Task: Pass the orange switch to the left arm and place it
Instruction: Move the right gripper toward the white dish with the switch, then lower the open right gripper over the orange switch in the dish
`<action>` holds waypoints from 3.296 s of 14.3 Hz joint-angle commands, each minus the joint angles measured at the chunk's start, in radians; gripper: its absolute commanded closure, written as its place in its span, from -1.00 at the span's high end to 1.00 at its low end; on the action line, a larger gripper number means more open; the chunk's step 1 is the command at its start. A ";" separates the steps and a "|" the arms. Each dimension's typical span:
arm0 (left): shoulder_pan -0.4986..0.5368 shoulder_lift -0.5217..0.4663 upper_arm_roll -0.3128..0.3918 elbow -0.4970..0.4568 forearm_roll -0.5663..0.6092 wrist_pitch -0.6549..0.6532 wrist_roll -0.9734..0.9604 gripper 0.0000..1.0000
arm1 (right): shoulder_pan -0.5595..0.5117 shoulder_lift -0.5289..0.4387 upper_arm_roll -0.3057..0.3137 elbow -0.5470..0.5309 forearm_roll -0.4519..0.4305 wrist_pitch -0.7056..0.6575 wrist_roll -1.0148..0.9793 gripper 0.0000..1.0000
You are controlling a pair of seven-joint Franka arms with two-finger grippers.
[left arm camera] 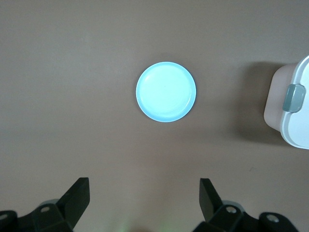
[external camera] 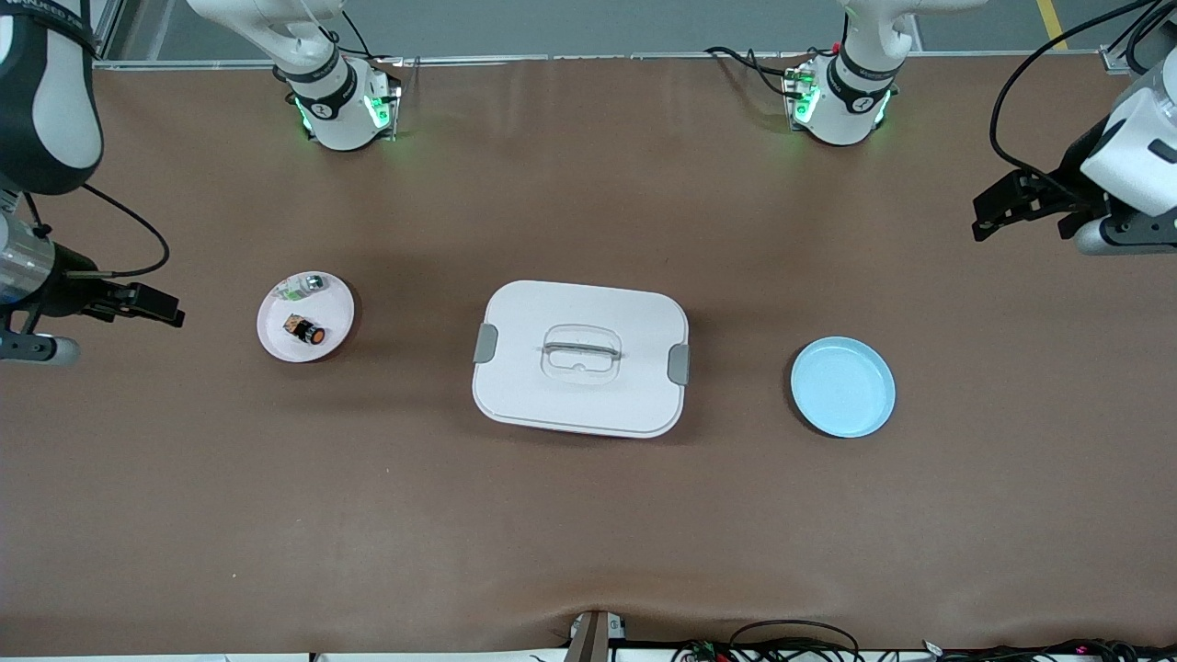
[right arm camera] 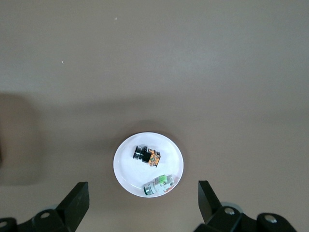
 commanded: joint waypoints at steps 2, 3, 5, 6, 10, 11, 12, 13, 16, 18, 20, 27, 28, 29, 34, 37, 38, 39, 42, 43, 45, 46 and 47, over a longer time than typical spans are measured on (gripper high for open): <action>0.002 0.004 -0.002 0.015 0.010 -0.009 -0.002 1.00 | 0.000 -0.072 0.002 -0.142 0.001 0.078 0.010 1.00; -0.001 0.004 -0.002 0.014 0.010 -0.009 -0.003 1.00 | 0.000 -0.097 0.002 -0.191 0.001 0.115 0.018 1.00; 0.000 0.004 -0.002 0.014 0.010 -0.009 0.001 1.00 | 0.000 -0.131 0.001 -0.274 0.003 0.177 0.023 1.00; 0.002 0.004 -0.002 0.014 0.010 -0.009 0.006 1.00 | -0.003 -0.139 0.002 -0.305 0.006 0.197 0.038 1.00; -0.001 0.004 -0.002 0.011 0.010 -0.011 0.006 1.00 | 0.002 -0.148 0.002 -0.360 0.008 0.204 0.179 1.00; -0.001 0.002 -0.002 0.008 0.010 -0.011 0.003 1.00 | 0.003 -0.148 0.002 -0.380 0.008 0.209 0.214 1.00; 0.000 0.002 -0.004 0.008 0.010 -0.011 0.007 1.00 | 0.003 -0.148 0.002 -0.391 0.008 0.214 0.249 1.00; 0.000 0.002 -0.002 0.008 0.010 -0.011 0.007 1.00 | 0.005 -0.149 0.002 -0.411 0.008 0.226 0.280 1.00; -0.004 0.004 -0.004 0.011 0.011 -0.011 -0.004 1.00 | 0.012 -0.168 0.002 -0.519 0.008 0.348 0.296 1.00; -0.004 0.004 -0.004 0.012 0.010 -0.011 0.004 1.00 | 0.012 -0.165 0.002 -0.564 0.009 0.407 0.302 1.00; -0.006 0.004 -0.004 0.012 0.011 -0.011 0.003 1.00 | 0.015 -0.160 0.002 -0.584 0.009 0.445 0.308 1.00; -0.006 0.023 -0.004 0.015 0.013 -0.011 -0.003 1.00 | 0.043 -0.050 0.004 -0.636 0.012 0.635 0.353 1.00; -0.004 0.031 -0.004 0.018 0.015 -0.009 -0.002 1.00 | 0.045 -0.033 0.004 -0.636 0.012 0.643 0.353 1.00; -0.006 0.033 -0.002 0.018 0.016 -0.009 -0.003 1.00 | 0.045 -0.018 0.004 -0.633 0.012 0.660 0.353 1.00; -0.008 0.036 -0.002 0.021 0.018 -0.009 -0.007 1.00 | 0.043 0.073 0.004 -0.633 0.012 0.758 0.351 1.00; -0.008 0.036 -0.002 0.021 0.015 -0.009 -0.008 1.00 | 0.043 0.105 0.004 -0.632 0.012 0.773 0.351 1.00; -0.008 0.036 -0.002 0.021 0.015 -0.009 -0.008 1.00 | 0.043 0.116 0.004 -0.632 0.012 0.777 0.351 1.00; -0.008 0.036 -0.002 0.021 0.015 -0.009 -0.008 1.00 | 0.045 0.121 0.004 -0.632 0.012 0.777 0.351 1.00; -0.008 0.036 -0.002 0.021 0.013 -0.009 -0.008 1.00 | 0.048 0.141 0.004 -0.632 0.012 0.777 0.351 1.00; -0.006 0.036 -0.002 0.021 0.013 -0.009 -0.008 1.00 | 0.048 0.144 0.004 -0.632 0.012 0.777 0.350 1.00; -0.006 0.036 -0.002 0.021 0.011 -0.009 -0.008 1.00 | 0.051 0.157 0.004 -0.632 0.012 0.778 0.350 1.00; -0.006 0.036 -0.002 0.021 0.011 -0.008 -0.008 1.00 | 0.055 0.168 0.004 -0.630 0.012 0.783 0.350 1.00; -0.006 0.036 -0.002 0.021 0.011 -0.008 -0.008 1.00 | 0.055 0.176 0.004 -0.632 0.012 0.796 0.350 1.00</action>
